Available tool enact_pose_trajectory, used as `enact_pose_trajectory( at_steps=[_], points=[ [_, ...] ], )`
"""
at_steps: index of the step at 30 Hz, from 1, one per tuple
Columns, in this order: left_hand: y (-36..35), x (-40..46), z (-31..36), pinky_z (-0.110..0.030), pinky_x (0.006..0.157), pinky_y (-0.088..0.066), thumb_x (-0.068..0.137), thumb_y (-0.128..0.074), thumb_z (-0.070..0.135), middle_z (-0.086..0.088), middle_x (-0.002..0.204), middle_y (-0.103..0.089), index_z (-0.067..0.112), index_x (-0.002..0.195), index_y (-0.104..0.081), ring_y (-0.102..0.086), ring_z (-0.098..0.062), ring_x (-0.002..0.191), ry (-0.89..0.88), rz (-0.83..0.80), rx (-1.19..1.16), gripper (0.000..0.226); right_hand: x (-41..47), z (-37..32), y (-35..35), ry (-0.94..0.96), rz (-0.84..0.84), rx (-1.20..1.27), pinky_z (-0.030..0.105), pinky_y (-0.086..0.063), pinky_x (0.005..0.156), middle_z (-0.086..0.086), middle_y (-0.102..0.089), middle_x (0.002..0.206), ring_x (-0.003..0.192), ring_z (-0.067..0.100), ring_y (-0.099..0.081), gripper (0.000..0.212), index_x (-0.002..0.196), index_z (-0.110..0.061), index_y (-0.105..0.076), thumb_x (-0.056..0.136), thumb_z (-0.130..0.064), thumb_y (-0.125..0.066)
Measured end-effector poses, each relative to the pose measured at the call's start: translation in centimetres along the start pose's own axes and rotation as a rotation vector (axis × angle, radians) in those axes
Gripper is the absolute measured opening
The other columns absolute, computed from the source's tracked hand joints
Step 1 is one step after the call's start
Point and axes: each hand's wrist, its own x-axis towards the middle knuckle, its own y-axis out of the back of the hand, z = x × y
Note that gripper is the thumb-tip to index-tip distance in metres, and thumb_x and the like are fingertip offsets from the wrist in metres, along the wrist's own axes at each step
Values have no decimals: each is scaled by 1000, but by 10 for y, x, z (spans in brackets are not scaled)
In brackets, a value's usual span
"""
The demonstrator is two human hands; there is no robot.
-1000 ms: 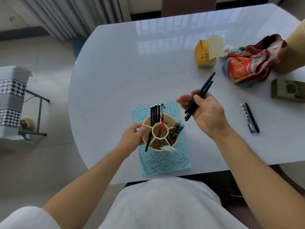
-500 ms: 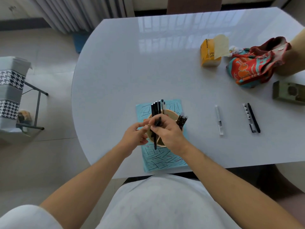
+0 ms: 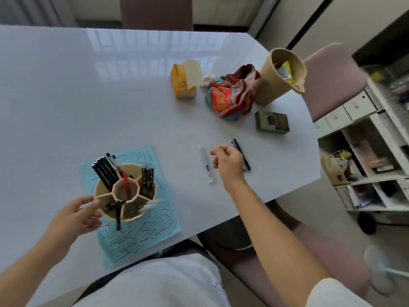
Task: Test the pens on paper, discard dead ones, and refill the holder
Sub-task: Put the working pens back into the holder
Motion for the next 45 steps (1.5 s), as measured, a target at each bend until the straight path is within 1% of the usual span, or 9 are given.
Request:
enact_pose_trajectory(
  at_steps=[4, 11, 18, 22, 25, 29, 34, 37, 45],
  points=[
    [1, 4, -3, -39, 68, -61, 94, -67, 34, -6, 75, -73, 27, 108, -72, -70, -22, 62, -9, 23, 32, 16, 64, 30, 57, -56, 237, -460, 39, -51, 84, 15, -74, 97, 97, 34, -67, 18, 100, -1, -74, 95, -11, -60],
    [-4, 1, -2, -38, 65, -62, 96, -65, 35, -7, 73, -72, 36, 101, -74, -71, -23, 63, 13, 79, 47, 11, 98, 47, 74, -80, 39, -770, 41, -50, 99, 17, -65, 130, 120, 34, -61, 37, 129, -4, -65, 98, -23, -65],
    [-12, -3, 0, -36, 65, -61, 99, -62, 29, -6, 71, -70, 29, 103, -73, -69, -21, 62, 22, 109, 20, 13, 103, 46, 70, -174, -62, -658, 35, -53, 81, 20, -74, 107, 89, 24, -63, 25, 103, 2, -73, 86, -17, -78],
    [-22, -4, 5, -28, 57, -59, 100, -60, 25, -12, 73, -67, 18, 110, -71, -62, -24, 63, 27, 121, -10, 17, 88, 37, 56, -67, -53, -635, 36, -52, 79, 15, -72, 95, 85, 23, -64, 19, 97, 1, -74, 89, -17, -76],
    [-31, -16, 19, -29, 58, -58, 101, -58, 21, -6, 68, -64, 14, 111, -68, -60, -22, 61, 35, 105, 3, 16, 49, 22, 23, -44, -167, -229, 33, -57, 60, 21, -69, 85, 66, 24, -68, 4, 91, -6, -67, 92, -8, -70],
    [-32, -25, 31, -30, 62, -59, 102, -57, 21, -4, 69, -65, 20, 109, -68, -64, -18, 59, 50, 102, -21, 14, -38, 2, -29, 44, -558, 190, 33, -63, 67, 18, -76, 86, 77, 34, -78, 13, 93, -13, -70, 84, -19, -77],
    [-26, -26, 30, -30, 65, -60, 101, -59, 24, -6, 74, -67, 20, 112, -68, -65, -16, 61, 45, 98, -36, 15, -117, -2, -93, 454, -813, 76, 20, -58, 73, -5, -76, 93, 82, 13, -75, 17, 93, -8, -74, 83, 5, -76],
    [-27, -29, 30, -34, 70, -62, 100, -60, 24, -6, 76, -67, 19, 113, -68, -64, -16, 62, 40, 82, -49, 16, -124, 3, -111, 739, -875, -100, 31, -58, 77, 6, -69, 100, 90, 17, -69, 18, 97, -3, -72, 83, 7, -74],
    [-19, -24, 18, -39, 72, -60, 99, -63, 26, -8, 79, -68, 17, 116, -67, -66, -21, 65, 23, 66, -49, 21, -105, 5, -86, 744, -688, -143, 25, -56, 64, -7, -69, 89, 70, 12, -65, 10, 91, -14, -73, 84, -9, -76]
  ],
)
